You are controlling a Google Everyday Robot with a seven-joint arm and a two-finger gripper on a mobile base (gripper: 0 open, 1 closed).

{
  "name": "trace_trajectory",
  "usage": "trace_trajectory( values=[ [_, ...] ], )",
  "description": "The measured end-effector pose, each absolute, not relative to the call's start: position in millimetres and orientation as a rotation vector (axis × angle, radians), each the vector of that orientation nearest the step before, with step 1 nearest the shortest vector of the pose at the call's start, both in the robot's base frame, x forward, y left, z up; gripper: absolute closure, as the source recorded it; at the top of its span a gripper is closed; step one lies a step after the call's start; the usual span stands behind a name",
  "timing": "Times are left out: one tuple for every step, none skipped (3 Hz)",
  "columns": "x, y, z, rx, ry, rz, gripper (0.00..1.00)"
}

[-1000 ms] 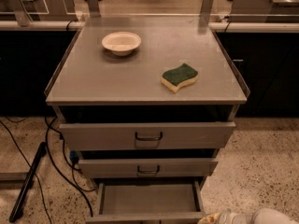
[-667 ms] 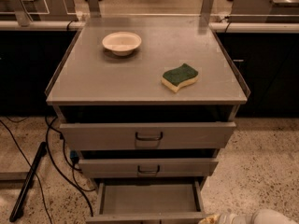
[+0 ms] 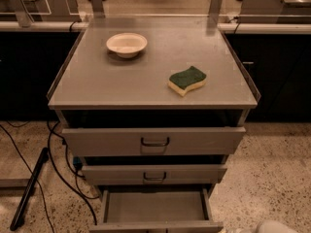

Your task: Close bottom drawer

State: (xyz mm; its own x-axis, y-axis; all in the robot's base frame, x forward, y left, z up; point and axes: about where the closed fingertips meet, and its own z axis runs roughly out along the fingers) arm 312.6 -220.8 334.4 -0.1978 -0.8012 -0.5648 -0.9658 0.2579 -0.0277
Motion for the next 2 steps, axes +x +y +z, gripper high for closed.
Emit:
trace_trajectory(
  values=[
    [310.8, -224.4, 267.2, -1.562, 2.019, 0.547, 1.00],
    [308.9, -223.9, 258.4, -1.573, 2.009, 0.539, 1.00]
  ],
)
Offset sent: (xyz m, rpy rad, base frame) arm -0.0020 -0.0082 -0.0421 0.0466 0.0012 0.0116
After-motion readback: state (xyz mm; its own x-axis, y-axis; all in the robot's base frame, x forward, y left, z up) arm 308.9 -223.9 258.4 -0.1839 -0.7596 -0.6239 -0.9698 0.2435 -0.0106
